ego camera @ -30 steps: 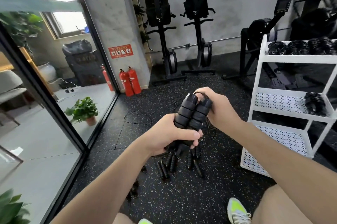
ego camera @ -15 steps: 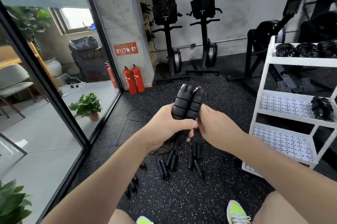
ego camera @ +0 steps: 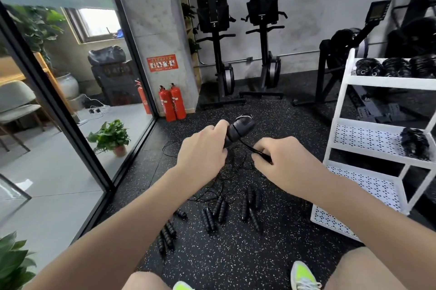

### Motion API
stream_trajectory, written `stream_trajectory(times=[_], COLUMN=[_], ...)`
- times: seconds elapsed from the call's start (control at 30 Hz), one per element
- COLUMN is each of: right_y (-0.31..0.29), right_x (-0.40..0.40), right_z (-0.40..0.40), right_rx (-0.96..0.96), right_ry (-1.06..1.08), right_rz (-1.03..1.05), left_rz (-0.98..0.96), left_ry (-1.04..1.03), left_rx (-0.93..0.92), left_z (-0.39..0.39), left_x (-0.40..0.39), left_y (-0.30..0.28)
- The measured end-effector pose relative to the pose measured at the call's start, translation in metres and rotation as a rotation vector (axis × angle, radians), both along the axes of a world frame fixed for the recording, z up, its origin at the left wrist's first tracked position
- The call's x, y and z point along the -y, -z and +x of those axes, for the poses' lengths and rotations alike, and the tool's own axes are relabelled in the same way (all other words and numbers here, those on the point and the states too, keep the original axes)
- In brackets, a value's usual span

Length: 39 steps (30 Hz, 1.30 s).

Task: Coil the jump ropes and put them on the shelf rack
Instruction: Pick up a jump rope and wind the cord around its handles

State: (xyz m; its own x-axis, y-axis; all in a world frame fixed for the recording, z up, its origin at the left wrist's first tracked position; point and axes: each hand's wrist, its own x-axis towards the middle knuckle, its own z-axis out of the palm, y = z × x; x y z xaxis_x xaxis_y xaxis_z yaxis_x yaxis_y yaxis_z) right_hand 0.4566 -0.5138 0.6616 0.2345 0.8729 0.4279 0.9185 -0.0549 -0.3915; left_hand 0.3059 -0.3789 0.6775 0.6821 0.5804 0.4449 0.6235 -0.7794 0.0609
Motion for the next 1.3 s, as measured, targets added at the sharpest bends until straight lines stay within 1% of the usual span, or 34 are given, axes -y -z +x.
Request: stream_trajectory(times=[0.1, 0.17, 0.3, 0.37, 0.4, 0.5, 0.6, 0.67, 0.77, 0.9, 0.97, 1.0, 1.03, 1.1, 1.13, 1.23, 1.3], right_y=[-0.004, -0.008, -0.027, -0.040, -0.047, -0.058, -0.066, -0.069, -0.067, -0.056, -0.045, -0.038, -0.031, -0.016, -0.010, 0.006, 0.014], right_x=[0.002, 0.004, 0.007, 0.009, 0.009, 0.006, 0.002, 0.000, -0.003, -0.006, -0.008, -0.008, -0.008, -0.007, -0.007, -0.008, -0.011], right_z=[-0.001, 0.000, 0.007, 0.013, 0.016, 0.027, 0.032, 0.034, 0.042, 0.056, 0.059, 0.058, 0.053, 0.040, 0.031, 0.008, -0.001], right_rx=[0.022, 0.073, 0.214, 0.226, 0.202, 0.039, -0.129, -0.243, -0.475, -0.762, -0.918, -0.952, -0.958, -0.901, -0.903, -1.009, -0.964], right_ry=[-0.051, -0.076, -0.133, -0.142, -0.146, -0.193, -0.286, -0.356, -0.487, -0.577, -0.546, -0.506, -0.464, -0.352, -0.292, -0.150, -0.109], right_rz=[0.080, 0.086, -0.006, -0.085, -0.120, -0.127, -0.118, -0.126, -0.124, -0.025, 0.016, 0.028, 0.039, 0.077, 0.109, 0.165, 0.215], left_rz=[0.196, 0.313, 0.454, 0.514, 0.532, 0.557, 0.553, 0.568, 0.579, 0.594, 0.594, 0.587, 0.577, 0.549, 0.531, 0.441, 0.364], left_ry=[0.000, 0.035, 0.106, 0.178, 0.229, 0.422, 0.590, 0.643, 0.695, 0.728, 0.727, 0.716, 0.700, 0.661, 0.644, 0.612, 0.575], left_rx=[-0.094, -0.157, -0.249, -0.290, -0.305, -0.312, -0.267, -0.206, -0.089, 0.084, 0.149, 0.189, 0.231, 0.288, 0.299, 0.323, 0.351], left_z=[-0.001, 0.000, 0.001, -0.001, -0.002, -0.007, -0.010, -0.013, -0.017, -0.018, -0.018, -0.016, -0.014, -0.011, -0.009, -0.007, -0.004], left_x=[-0.005, -0.004, -0.006, -0.008, -0.011, -0.022, -0.018, -0.014, -0.012, -0.005, -0.001, 0.001, 0.003, 0.006, 0.008, 0.011, 0.016], left_y=[0.005, 0.008, 0.004, 0.000, -0.001, -0.002, -0.009, -0.013, -0.013, -0.010, -0.011, -0.010, -0.010, -0.010, -0.010, -0.010, -0.009])
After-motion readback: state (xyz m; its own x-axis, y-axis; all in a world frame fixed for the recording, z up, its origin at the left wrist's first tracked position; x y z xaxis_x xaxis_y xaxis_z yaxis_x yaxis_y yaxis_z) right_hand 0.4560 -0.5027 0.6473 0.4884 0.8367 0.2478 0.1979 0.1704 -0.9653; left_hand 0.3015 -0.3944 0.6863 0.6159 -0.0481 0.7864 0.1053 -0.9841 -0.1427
